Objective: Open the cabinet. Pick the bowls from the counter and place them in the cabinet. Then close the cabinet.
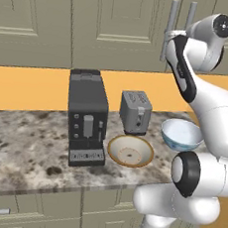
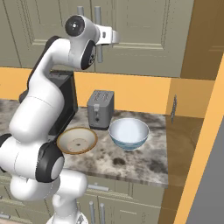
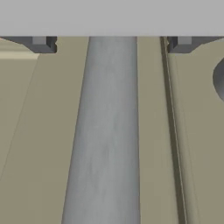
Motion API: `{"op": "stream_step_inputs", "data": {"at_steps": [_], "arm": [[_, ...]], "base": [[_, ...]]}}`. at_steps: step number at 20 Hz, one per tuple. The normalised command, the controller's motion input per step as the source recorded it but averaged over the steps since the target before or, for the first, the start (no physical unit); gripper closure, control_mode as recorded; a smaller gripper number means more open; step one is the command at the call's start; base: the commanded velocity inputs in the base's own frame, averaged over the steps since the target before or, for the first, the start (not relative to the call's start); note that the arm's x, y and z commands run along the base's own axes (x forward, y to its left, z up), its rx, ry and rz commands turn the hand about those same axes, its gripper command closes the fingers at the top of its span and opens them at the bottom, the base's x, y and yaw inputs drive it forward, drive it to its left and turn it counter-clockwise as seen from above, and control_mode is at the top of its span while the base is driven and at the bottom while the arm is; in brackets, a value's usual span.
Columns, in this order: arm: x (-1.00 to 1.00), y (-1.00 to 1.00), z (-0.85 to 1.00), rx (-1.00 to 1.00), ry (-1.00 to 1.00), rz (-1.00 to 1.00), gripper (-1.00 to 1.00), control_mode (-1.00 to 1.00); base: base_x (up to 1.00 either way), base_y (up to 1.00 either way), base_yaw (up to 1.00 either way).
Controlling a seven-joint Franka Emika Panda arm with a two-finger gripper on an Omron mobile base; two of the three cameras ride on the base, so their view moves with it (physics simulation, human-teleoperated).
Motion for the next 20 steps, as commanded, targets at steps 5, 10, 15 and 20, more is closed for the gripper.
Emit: {"op": "stream_step_inputs", "data": {"at_steps": [5,10,15,20], "arm": [[0.18,0.0,-0.12,0.0,0.02,0.0,1.0,-1.0],[0.04,-0.01,-0.14,0.02,0.0,0.0,1.0,-1.0],[-0.07,-0.02,-0.01,0.02,0.0,0.0,1.0,-1.0],[-0.42,-0.02,0.02,0.0,-0.03,0.0,1.0,-1.0]], "base": [[0.0,0.0,0.0],[0.0,0.0,0.0],[0.0,0.0,0.0],[0.0,0.0,0.0]]}}
